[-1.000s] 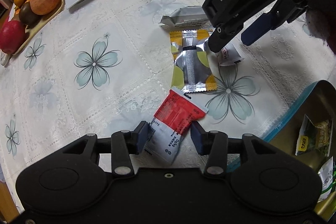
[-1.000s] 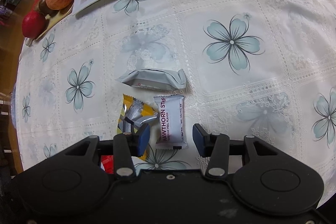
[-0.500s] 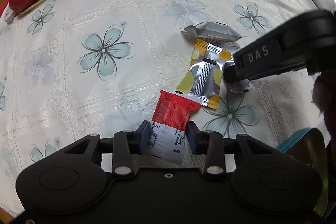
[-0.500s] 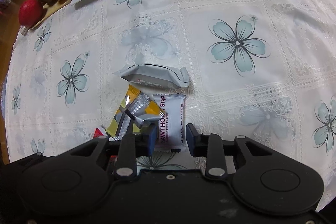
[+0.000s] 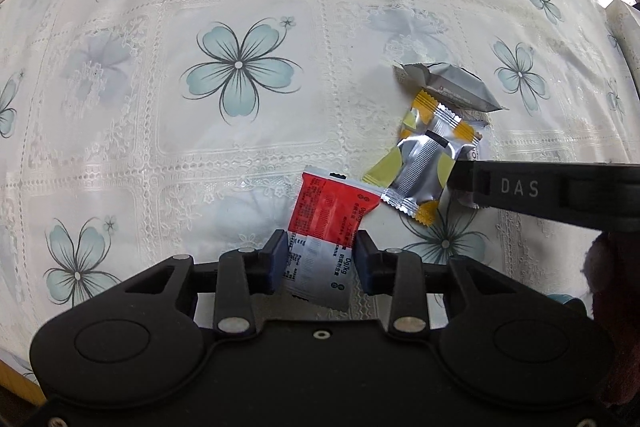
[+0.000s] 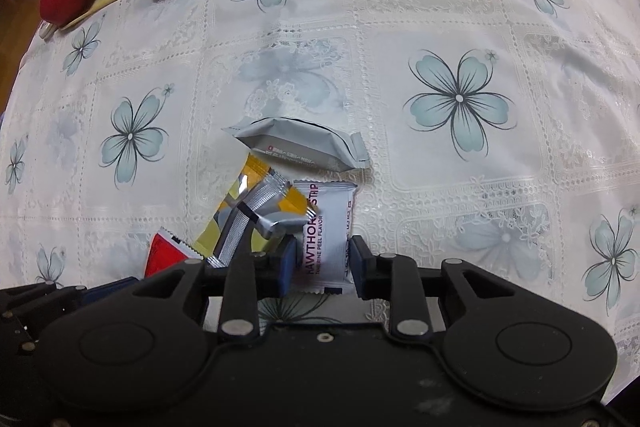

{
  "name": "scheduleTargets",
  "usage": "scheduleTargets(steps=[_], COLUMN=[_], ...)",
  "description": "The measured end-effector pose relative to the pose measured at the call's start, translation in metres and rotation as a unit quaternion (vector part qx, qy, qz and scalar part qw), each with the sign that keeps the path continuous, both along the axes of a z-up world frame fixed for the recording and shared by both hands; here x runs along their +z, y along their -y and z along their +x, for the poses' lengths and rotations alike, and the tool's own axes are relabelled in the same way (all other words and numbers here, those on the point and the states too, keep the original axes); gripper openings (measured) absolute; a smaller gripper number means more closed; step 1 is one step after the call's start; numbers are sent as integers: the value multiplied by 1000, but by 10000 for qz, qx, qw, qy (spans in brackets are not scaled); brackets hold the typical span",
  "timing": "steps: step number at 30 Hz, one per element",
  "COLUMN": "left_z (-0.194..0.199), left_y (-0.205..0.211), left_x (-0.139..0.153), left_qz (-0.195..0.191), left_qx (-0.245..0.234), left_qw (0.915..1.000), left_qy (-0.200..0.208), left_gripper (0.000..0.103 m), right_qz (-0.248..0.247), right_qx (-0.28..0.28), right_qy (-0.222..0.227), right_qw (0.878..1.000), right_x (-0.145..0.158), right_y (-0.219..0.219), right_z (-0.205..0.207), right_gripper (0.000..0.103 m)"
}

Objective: Organize snacks
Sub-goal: 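Close the left tool on the red-white packet while the right tool grips the hawthorn strip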

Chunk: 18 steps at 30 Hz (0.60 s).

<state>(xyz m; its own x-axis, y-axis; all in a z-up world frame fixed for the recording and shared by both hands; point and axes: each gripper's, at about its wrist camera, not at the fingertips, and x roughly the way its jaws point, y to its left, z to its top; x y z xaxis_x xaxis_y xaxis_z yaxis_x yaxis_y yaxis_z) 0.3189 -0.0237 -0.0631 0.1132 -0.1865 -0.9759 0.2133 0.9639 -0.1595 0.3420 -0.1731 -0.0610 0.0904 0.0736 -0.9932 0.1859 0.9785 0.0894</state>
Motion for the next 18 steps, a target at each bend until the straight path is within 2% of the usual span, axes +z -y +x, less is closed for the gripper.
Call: scheduleTargets(steps=[3, 9, 10, 12, 15, 18], left_z=[1, 5, 6, 8, 9, 10], left_y=[0, -4, -5, -7, -11, -12], left_x=[-1, -1, -1, -2, -2, -1], left_qz=[16, -73, -100, -147, -205, -214], left_qx=[50, 230, 278, 371, 525, 624], left_qw=[10000, 9996, 9994, 9989, 9978, 9971], left_qy=[-21, -161, -188, -247, -341, -383], left_gripper=[45, 45, 45, 45, 44, 43], right_qz=[136, 191, 185, 70, 120, 149], right_qx=[17, 62, 82, 99, 83, 33], right_qy=[25, 17, 25, 43, 21, -12], right_qw=[9999, 9998, 9998, 9999, 9999, 9999], right_x=[-1, -1, -1, 0, 1, 2], right_y=[-1, -1, -1, 0, 6, 12], right_z=[0, 1, 1, 1, -1, -3], right_gripper=[44, 46, 45, 29, 24, 23])
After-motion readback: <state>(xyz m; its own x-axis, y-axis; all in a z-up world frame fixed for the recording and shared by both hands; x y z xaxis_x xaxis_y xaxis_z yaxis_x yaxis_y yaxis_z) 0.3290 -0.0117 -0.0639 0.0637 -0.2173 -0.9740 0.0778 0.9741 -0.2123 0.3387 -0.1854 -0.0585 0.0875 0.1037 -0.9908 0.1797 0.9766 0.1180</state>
